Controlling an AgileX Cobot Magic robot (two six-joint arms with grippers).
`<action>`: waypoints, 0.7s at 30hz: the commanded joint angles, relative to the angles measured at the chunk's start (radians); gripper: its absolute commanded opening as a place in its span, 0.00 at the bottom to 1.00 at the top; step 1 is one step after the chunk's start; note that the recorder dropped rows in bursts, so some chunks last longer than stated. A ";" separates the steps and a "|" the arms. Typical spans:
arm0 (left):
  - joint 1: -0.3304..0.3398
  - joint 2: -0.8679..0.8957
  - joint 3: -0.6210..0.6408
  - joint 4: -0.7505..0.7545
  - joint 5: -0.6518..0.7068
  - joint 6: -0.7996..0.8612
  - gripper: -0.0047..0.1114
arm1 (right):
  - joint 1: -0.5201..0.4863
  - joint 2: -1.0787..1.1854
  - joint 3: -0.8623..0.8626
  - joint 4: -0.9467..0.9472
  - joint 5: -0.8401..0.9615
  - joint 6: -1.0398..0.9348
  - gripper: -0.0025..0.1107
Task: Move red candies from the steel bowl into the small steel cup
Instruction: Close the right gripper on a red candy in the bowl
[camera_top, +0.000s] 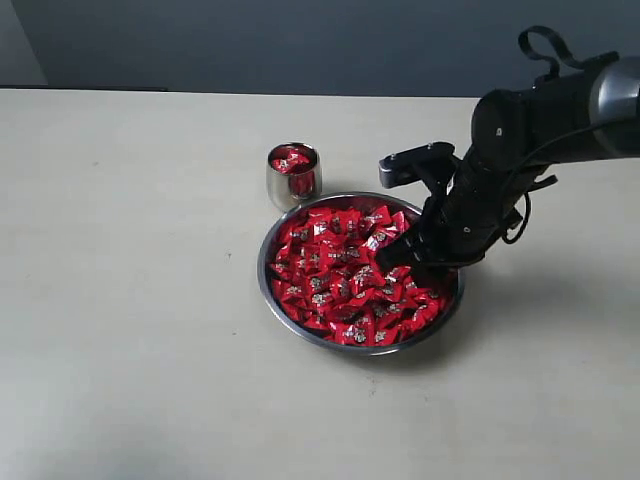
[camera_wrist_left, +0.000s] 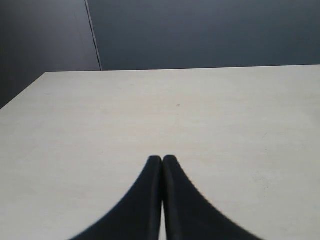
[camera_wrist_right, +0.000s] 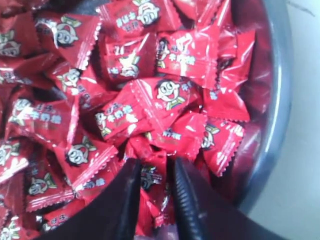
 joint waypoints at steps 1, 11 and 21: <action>-0.005 -0.004 0.004 0.006 -0.002 -0.003 0.04 | -0.004 0.022 -0.003 0.003 -0.008 -0.004 0.24; -0.005 -0.004 0.004 0.006 -0.002 -0.003 0.04 | -0.004 0.022 -0.003 0.048 -0.004 -0.019 0.02; -0.005 -0.004 0.004 0.006 -0.002 -0.003 0.04 | -0.004 -0.047 -0.003 0.033 -0.009 -0.021 0.02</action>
